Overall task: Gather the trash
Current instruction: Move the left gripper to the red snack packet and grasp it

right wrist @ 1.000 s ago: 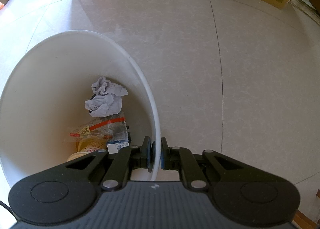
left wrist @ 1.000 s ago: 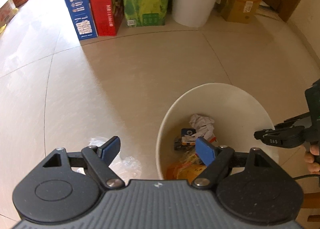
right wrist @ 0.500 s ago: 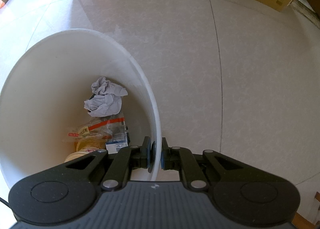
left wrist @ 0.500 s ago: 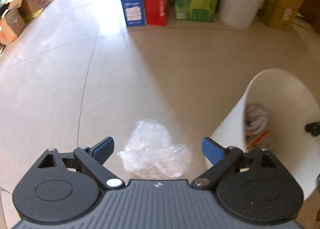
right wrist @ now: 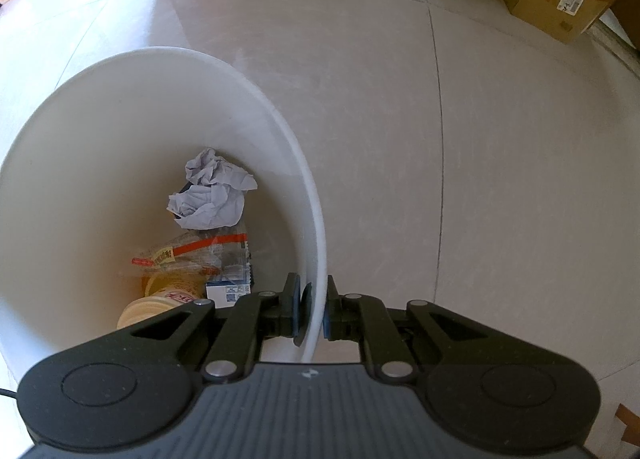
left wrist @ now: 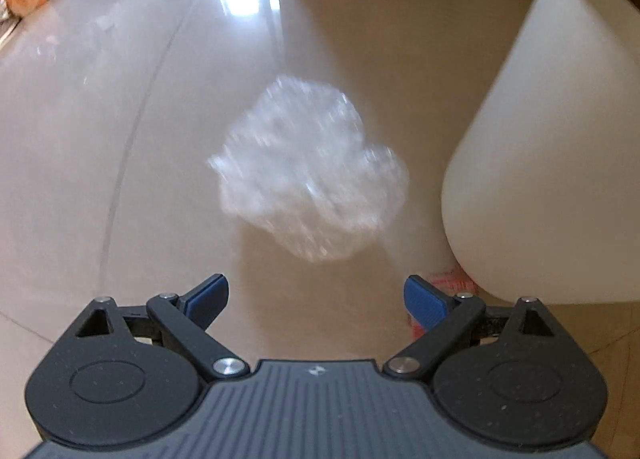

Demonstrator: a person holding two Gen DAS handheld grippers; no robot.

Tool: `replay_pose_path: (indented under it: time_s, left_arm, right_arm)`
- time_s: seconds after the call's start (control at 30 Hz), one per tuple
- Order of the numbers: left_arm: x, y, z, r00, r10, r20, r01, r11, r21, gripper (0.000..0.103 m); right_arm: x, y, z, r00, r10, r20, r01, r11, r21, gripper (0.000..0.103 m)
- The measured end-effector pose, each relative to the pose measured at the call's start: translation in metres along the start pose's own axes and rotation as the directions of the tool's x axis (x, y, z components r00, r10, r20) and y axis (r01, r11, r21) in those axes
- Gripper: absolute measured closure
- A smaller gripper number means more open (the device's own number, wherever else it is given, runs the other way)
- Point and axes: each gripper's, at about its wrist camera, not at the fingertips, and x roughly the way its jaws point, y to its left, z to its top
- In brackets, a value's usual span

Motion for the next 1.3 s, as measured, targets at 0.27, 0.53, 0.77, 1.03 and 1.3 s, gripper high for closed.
replay_pose_path:
  time_s: [0.27,0.53,0.77,1.03,1.3]
  left_arm:
    - [0.05,-0.046,-0.047,0.999,-0.029,-0.022,0.026,0.993,-0.111,0.009]
    - [0.09,-0.094,-0.076,1.0,-0.026,-0.004,0.025,0.995,-0.098,0.009]
    - [0.112,-0.134,-0.086,0.998,0.038,0.058,-0.041,0.998,0.057,0.007]
    - [0.115,-0.121,-0.091,0.997,0.037,0.064,-0.04,0.999,0.036,0.007]
    - [0.12,-0.104,-0.084,0.997,-0.001,0.079,-0.004,0.998,0.061,0.007]
  right_arm:
    - [0.001,0.002,-0.001,1.0,-0.003,-0.007,0.003,1.0,0.014,0.09]
    - [0.003,0.004,0.005,1.0,-0.003,-0.026,0.003,1.0,-0.008,0.09]
    - [0.005,0.007,0.002,1.0,0.0,-0.023,0.0,1.0,-0.028,0.09]
    - [0.004,0.007,0.001,1.0,0.002,-0.019,-0.003,1.0,-0.027,0.09]
    - [0.004,0.005,0.0,1.0,0.005,-0.016,-0.006,1.0,-0.026,0.09]
